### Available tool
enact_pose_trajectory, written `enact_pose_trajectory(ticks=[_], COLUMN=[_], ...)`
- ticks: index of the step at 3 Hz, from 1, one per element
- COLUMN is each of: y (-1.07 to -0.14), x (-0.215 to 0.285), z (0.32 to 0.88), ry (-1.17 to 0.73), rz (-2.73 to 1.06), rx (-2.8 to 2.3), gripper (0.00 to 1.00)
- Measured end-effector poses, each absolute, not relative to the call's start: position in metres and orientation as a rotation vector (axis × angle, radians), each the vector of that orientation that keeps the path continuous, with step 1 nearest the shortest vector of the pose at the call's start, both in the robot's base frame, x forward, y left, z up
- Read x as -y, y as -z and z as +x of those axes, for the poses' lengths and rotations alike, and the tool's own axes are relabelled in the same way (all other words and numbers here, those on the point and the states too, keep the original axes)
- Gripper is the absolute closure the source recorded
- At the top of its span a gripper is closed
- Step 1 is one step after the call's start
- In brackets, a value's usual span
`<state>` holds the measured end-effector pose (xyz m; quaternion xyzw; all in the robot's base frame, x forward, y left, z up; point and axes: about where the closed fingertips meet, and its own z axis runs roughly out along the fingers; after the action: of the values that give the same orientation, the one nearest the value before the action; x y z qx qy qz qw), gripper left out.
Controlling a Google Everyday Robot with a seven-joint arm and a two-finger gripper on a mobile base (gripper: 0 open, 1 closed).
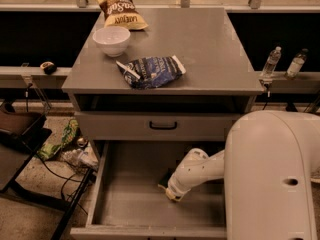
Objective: Pick sponge from middle drawer and place on counter
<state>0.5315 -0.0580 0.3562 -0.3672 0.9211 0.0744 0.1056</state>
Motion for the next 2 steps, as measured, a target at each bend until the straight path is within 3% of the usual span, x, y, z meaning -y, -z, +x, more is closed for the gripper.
enact_pose_trajectory(ticks=[2], y=[-0.414], x=[0.062], z=[0.527], ry=[-0.177], rz=[-1.05], rx=[-2.65], gripper=[1.0])
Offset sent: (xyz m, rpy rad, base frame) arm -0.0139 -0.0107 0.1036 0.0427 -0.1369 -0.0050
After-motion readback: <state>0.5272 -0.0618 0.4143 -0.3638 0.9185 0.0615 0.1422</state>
